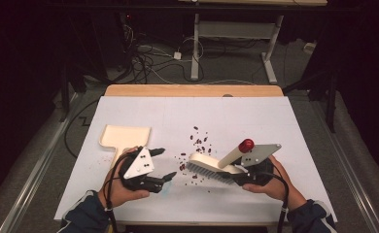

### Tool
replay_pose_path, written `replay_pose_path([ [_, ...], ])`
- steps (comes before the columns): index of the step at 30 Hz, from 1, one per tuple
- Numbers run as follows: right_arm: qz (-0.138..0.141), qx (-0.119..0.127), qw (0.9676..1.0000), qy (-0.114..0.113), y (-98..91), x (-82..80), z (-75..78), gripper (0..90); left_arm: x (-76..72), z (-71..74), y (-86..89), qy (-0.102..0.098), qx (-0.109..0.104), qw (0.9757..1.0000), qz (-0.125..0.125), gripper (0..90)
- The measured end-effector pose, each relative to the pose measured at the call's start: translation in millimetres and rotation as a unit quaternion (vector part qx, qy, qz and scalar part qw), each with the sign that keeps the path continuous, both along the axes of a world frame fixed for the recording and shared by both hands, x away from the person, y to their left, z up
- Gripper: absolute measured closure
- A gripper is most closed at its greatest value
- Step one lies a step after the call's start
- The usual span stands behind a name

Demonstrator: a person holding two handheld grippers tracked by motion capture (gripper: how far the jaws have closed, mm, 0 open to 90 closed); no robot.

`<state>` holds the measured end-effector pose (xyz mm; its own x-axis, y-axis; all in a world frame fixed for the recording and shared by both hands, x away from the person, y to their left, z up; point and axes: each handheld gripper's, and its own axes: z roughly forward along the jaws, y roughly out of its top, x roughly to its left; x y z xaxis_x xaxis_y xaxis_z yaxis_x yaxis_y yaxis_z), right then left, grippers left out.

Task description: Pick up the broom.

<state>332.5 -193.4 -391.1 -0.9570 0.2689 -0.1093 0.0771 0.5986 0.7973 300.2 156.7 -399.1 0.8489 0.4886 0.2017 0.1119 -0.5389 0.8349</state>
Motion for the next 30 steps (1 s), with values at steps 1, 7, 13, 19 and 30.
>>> replay_pose_path([
  [1,-0.010,0.003,0.9999,0.001,-2.8,2.4,1.3,68.0,0.5,-1.9,6.5,-0.001,-0.001,0.9999,0.015,23.8],
  [7,-0.080,0.020,0.9964,-0.017,-15.3,13.8,8.2,68.1,1.1,-17.9,39.0,-0.001,0.016,0.9962,0.086,24.5],
  [13,-0.149,-0.010,0.9881,-0.040,-23.4,25.5,9.0,68.1,-7.1,-31.0,66.0,0.003,0.028,0.9912,0.129,22.8],
  [19,-0.193,-0.018,0.9800,-0.047,-30.0,38.9,7.3,68.2,-16.0,-45.2,88.1,0.016,0.037,0.9875,0.152,19.9],
  [30,-0.239,-0.034,0.9681,-0.066,-32.7,73.0,11.1,68.2,-21.6,-54.9,93.9,0.033,0.041,0.9819,0.182,19.9],
])
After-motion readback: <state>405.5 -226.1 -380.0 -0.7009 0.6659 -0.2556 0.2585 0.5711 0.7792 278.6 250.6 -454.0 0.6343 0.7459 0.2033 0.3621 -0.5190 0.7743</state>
